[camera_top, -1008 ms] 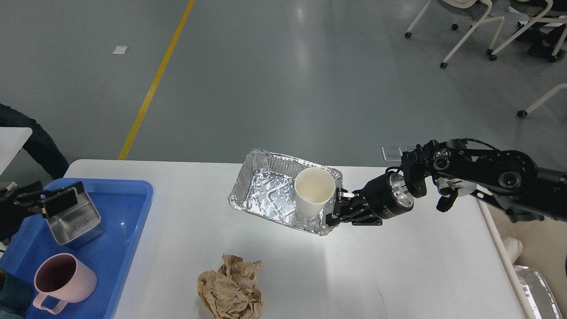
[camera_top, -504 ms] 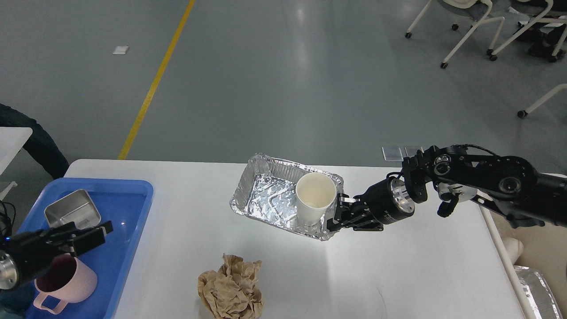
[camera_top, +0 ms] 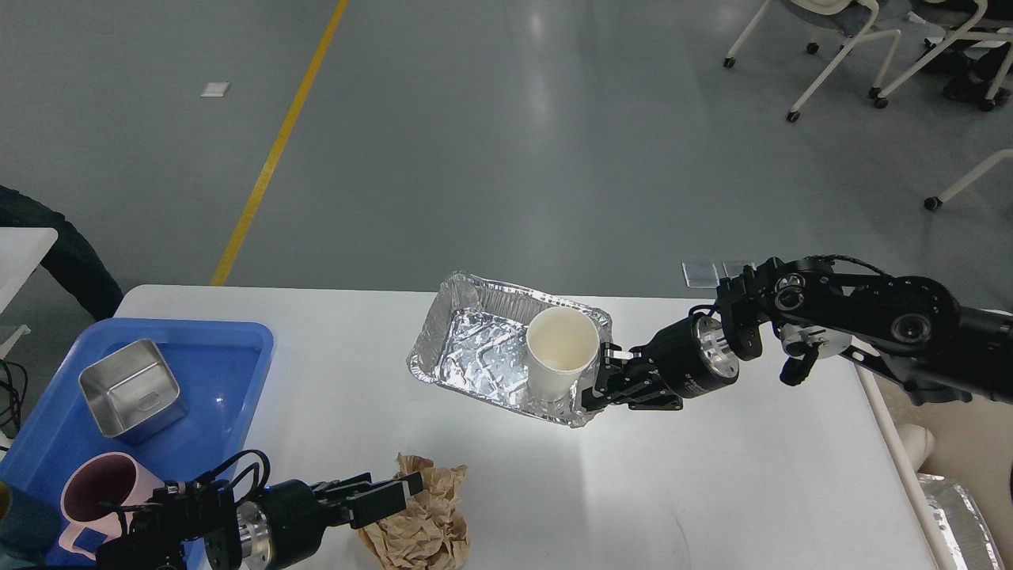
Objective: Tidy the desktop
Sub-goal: 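Reach the left gripper to the crumpled brown paper and grasp it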
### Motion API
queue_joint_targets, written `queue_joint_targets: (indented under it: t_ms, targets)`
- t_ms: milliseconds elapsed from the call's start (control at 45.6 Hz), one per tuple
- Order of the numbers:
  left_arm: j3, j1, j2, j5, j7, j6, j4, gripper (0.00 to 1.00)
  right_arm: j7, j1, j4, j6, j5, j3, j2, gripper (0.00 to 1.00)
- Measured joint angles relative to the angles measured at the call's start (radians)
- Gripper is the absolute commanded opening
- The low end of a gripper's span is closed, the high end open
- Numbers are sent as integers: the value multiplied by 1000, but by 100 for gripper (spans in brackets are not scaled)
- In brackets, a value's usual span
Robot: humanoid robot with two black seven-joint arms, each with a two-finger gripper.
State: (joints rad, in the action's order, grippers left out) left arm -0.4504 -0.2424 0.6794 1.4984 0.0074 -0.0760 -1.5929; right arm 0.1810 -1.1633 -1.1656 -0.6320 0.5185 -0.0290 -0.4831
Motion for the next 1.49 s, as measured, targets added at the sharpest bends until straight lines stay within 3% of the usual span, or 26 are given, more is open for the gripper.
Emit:
queue_joint_targets:
  t_ms: [307, 504, 745, 942, 1052, 1139, 1315, 1490]
  targets:
    - [37, -18, -1, 44, -2, -5, 54, 96, 0, -1, 1, 1, 0, 0, -3, 0]
    - [70, -20, -16, 85, -11, -1, 85, 90, 0, 0, 0, 2, 0, 3, -7, 0]
    - [102, -27, -55, 161, -9, 3, 87, 69, 0, 1, 0, 2, 0, 7, -12, 0]
    - [95, -22, -69, 308, 27, 4, 91, 53, 0, -2, 0, 2, 0, 8, -7, 0]
    - [85, -24, -63, 311, 60, 0, 96, 18, -2, -9, 0, 2, 0, 8, -3, 0]
    - [73, -27, -60, 281, 67, -19, 107, 3, -3, -11, 0, 2, 0, 8, -2, 0]
    - [26, -28, -32, 179, 46, -89, 117, 1, -3, -12, 0, 2, 0, 6, -2, 0]
    - [-9, -47, 30, 162, -23, -114, 66, 1, -4, -12, 0, 2, 0, 5, -2, 0]
